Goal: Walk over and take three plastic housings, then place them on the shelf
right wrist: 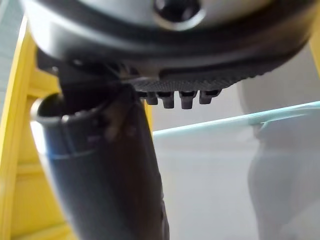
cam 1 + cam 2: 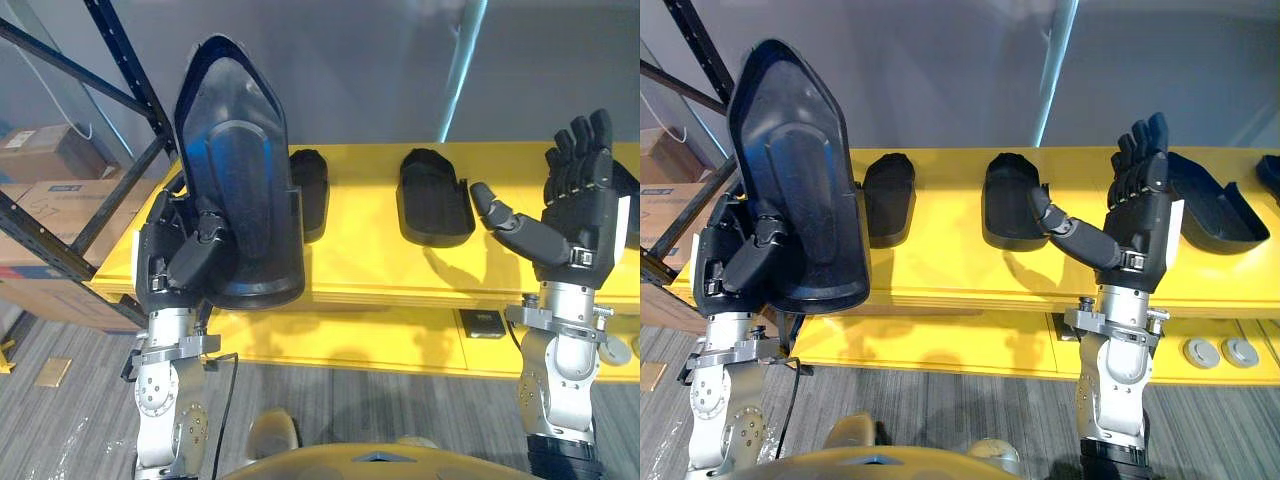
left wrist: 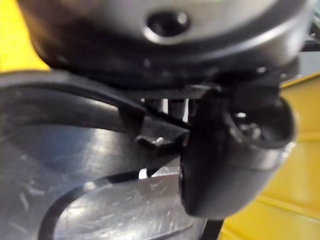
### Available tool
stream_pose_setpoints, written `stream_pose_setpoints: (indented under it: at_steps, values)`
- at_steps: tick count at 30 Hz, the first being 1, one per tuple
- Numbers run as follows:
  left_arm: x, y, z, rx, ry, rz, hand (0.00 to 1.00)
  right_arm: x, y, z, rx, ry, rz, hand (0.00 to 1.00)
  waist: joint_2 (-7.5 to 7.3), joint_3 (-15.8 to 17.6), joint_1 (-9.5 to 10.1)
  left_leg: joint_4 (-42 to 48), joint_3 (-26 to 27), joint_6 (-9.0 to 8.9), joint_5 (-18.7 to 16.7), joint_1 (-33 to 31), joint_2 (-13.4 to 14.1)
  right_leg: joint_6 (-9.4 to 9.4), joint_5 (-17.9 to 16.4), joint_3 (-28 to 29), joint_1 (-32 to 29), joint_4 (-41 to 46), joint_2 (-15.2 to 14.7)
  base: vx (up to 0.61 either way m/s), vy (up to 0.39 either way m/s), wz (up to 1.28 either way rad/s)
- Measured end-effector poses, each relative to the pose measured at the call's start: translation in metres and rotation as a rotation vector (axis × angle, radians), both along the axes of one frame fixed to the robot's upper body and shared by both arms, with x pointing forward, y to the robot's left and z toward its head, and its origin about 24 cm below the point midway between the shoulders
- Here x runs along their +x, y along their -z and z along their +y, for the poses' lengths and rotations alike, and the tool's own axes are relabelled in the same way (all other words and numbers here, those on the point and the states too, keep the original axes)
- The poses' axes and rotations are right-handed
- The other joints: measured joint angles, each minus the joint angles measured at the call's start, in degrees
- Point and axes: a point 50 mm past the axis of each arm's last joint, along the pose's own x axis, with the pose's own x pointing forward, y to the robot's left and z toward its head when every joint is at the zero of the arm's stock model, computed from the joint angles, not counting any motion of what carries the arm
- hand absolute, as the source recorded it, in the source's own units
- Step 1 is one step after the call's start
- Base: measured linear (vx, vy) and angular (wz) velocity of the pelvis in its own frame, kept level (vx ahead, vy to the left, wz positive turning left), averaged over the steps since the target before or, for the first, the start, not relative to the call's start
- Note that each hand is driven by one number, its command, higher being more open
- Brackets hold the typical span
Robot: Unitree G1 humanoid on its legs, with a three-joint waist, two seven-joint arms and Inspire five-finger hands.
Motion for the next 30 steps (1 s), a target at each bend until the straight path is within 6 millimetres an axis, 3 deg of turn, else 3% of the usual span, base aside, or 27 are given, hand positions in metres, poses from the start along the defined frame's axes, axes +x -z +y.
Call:
stream_pose_setpoints:
  at_steps: [1, 3, 4, 5, 6, 7, 8, 9, 11, 12, 13, 14, 16, 17, 18, 20, 21, 23, 27, 30]
  values:
    - [0.0, 0.001, 0.0, -0.001, -0.001, 0.006, 0.0, 0.001, 0.0, 0.002, 0.016, -0.016, -0.005, 1.0, 0.02, 0.0, -0.02, -1.0, -1.4, 0.0, 1.4, 0.2, 0.3, 0.67, 0.4, 0.8, -0.8, 0.2, -0.9, 0.0, 0.425, -0.48]
    - [0.0, 0.008, -0.003, -0.011, 0.001, 0.031, 0.0, 0.006, 0.002, 0.01, 0.106, -0.099, -0.018, 1.0, 1.53, -1.0, -0.06, -5.3, -2.3, -0.82, 8.5, 2.0, 0.7, 4.05, 1.8, 3.1, -2.7, 0.4, -3.3, 0.04, 0.582, -0.27]
    - [0.002, 0.01, -0.007, -0.018, 0.02, 0.037, 0.0, 0.007, 0.006, 0.016, 0.153, -0.124, -0.015, 1.0, 2.3, -1.8, -0.48, -6.8, -1.2, -6.33, 3.4, 3.2, -0.7, 5.07, 2.5, 3.3, -2.7, 0.0, -5.3, 0.06, 0.566, 0.15]
    - [0.002, 0.01, -0.009, -0.019, 0.027, 0.035, 0.0, 0.007, 0.009, 0.021, 0.177, -0.131, -0.012, 1.0, 1.89, -2.0, -0.96, -7.4, -0.2, -8.24, 1.6, 3.1, -1.5, 5.46, 3.2, 3.1, -2.6, -0.3, -6.4, 0.05, 0.461, 0.45]
    - [0.003, 0.009, -0.011, -0.018, 0.041, 0.029, 0.0, 0.007, 0.013, 0.03, 0.206, -0.138, -0.002, 1.0, 1.12, -1.8, -1.49, -7.8, 1.3, -10.52, -1.0, 3.0, -2.5, 7.68, 5.5, 2.7, -2.3, -0.3, -8.2, 0.02, 0.441, 0.54]
    - [0.005, 0.01, -0.013, -0.009, 0.057, 0.038, 0.0, 0.008, 0.023, 0.043, 0.252, -0.143, 0.039, 1.0, -1.04, -1.2, -1.06, -6.8, 2.4, -10.19, -2.2, 3.1, -4.5, 9.0, 8.6, 2.9, -1.8, -0.1, -10.7, -0.01, 0.516, 0.36]
    - [0.003, 0.013, -0.014, -0.007, 0.067, 0.058, 0.0, 0.007, 0.031, 0.053, 0.266, -0.155, 0.084, 1.0, -1.26, -1.3, -0.04, -5.9, 3.0, -9.2, -3.0, 3.5, -5.1, 8.55, 12.1, 3.0, -1.8, 0.0, -11.0, -0.06, 0.699, 0.1]
    - [0.004, 0.013, -0.016, 0.013, 0.097, 0.065, 0.0, 0.003, 0.04, 0.07, 0.25, -0.18, 0.141, 1.0, -1.28, -1.2, 1.45, -6.2, 4.0, -7.3, -3.9, 5.0, -5.6, 5.22, 19.2, 2.9, -2.1, 1.4, -11.3, -0.07, 0.573, -0.11]
    - [0.003, 0.009, -0.015, 0.032, 0.103, 0.056, 0.0, 0.003, 0.041, 0.077, 0.221, -0.195, 0.155, 1.0, -1.44, -1.4, 2.21, -8.1, 5.9, -5.26, -3.6, 6.3, -6.1, 1.89, 24.2, 1.1, -2.4, -0.1, -11.3, -0.06, 0.367, -0.25]
    - [0.004, 0.005, -0.014, 0.039, 0.103, 0.04, 0.0, 0.004, 0.039, 0.081, 0.198, -0.205, 0.148, 1.0, -1.27, -1.3, 2.35, -10.0, 7.0, -3.68, -3.2, 6.9, -6.2, 1.32, 21.9, 0.1, -3.6, 2.5, -10.7, -0.06, 0.246, -0.15]
    - [0.006, 0.0, -0.013, 0.056, 0.108, 0.017, 0.0, 0.004, 0.035, 0.082, 0.189, -0.211, 0.133, 1.0, -1.98, -1.8, 1.5, -12.3, 6.7, -2.25, -1.9, 6.9, -7.2, 2.78, 13.3, -0.6, -5.0, 10.0, -8.2, -0.05, 0.219, 0.01]
    - [0.008, -0.006, -0.013, 0.061, 0.114, -0.008, 0.0, 0.003, 0.03, 0.078, 0.175, -0.204, 0.111, 1.0, -2.17, -2.0, 1.28, -14.5, 6.6, -1.23, -0.8, 7.0, -7.7, 2.57, 6.8, -1.5, -5.8, 14.7, -5.2, -0.03, 0.152, 0.16]
    - [0.012, -0.01, -0.014, 0.06, 0.116, -0.03, 0.0, 0.002, 0.025, 0.072, 0.155, -0.188, 0.087, 1.0, -1.91, -2.2, 1.07, -17.0, 6.1, -0.3, 0.9, 6.9, -8.5, 1.95, 1.5, -1.6, -5.7, 16.0, -1.0, -0.02, 0.123, 0.08]
    - [0.013, -0.012, -0.014, 0.054, 0.113, -0.037, 0.0, 0.002, 0.024, 0.069, 0.139, -0.181, 0.083, 1.0, -1.93, -2.6, 0.76, -19.0, 6.1, 0.06, 2.4, 6.8, -9.4, 0.45, -1.4, -2.4, -5.4, 14.1, 1.4, -0.01, 0.103, 0.02]
    - [0.014, -0.012, -0.014, 0.049, 0.107, -0.037, 0.0, 0.002, 0.023, 0.067, 0.131, -0.177, 0.083, 1.0, -2.21, -2.8, 0.75, -19.8, 6.4, -0.06, 3.3, 6.7, -10.2, -0.73, -2.0, -3.8, -4.0, 10.7, 2.2, -0.01, 0.085, -0.11]
    - [0.014, -0.012, -0.011, 0.048, 0.091, -0.034, 0.0, 0.003, 0.023, 0.065, 0.112, -0.181, 0.085, 1.0, -2.23, -2.9, 0.88, -19.9, 7.7, -0.13, 4.1, 5.8, -11.4, -0.6, -1.8, -4.7, -1.7, 3.3, 2.2, -0.03, 0.045, -0.18]
    - [0.013, -0.012, -0.009, 0.045, 0.073, -0.034, 0.0, 0.004, 0.022, 0.064, 0.097, -0.187, 0.085, 1.0, -1.82, -3.0, 0.97, -19.8, 8.4, -0.02, 4.3, 4.9, -11.7, 1.02, -0.6, -4.5, -1.3, -0.4, 2.3, -0.04, 0.009, -0.2]
    - [0.013, -0.011, -0.009, 0.024, 0.037, -0.027, 0.0, 0.01, 0.021, 0.06, 0.068, -0.194, 0.096, 1.0, -0.8, -2.9, 1.21, -19.8, 8.9, -0.11, 4.5, 4.5, -11.4, 1.47, 0.9, -4.1, -1.2, -2.4, 2.8, -0.04, -0.004, -0.18]
    - [0.009, -0.006, -0.006, 0.018, -0.031, 0.009, 0.0, 0.018, 0.02, 0.056, 0.017, -0.208, 0.099, 1.0, 1.52, -1.4, 1.89, -7.6, 9.3, -2.58, 0.4, 1.0, -7.0, 0.55, 0.3, -1.9, -0.4, -3.1, 5.1, -0.06, -0.022, -0.27]
    - [0.006, -0.003, -0.002, 0.02, -0.072, 0.026, 0.0, 0.02, 0.016, 0.056, -0.022, -0.23, 0.087, 1.0, 1.95, -0.6, 1.6, -3.4, 8.7, -2.97, 0.4, 1.0, -5.6, 0.56, 0.4, -1.1, 1.4, -3.4, 5.7, -0.02, -0.01, -0.25]
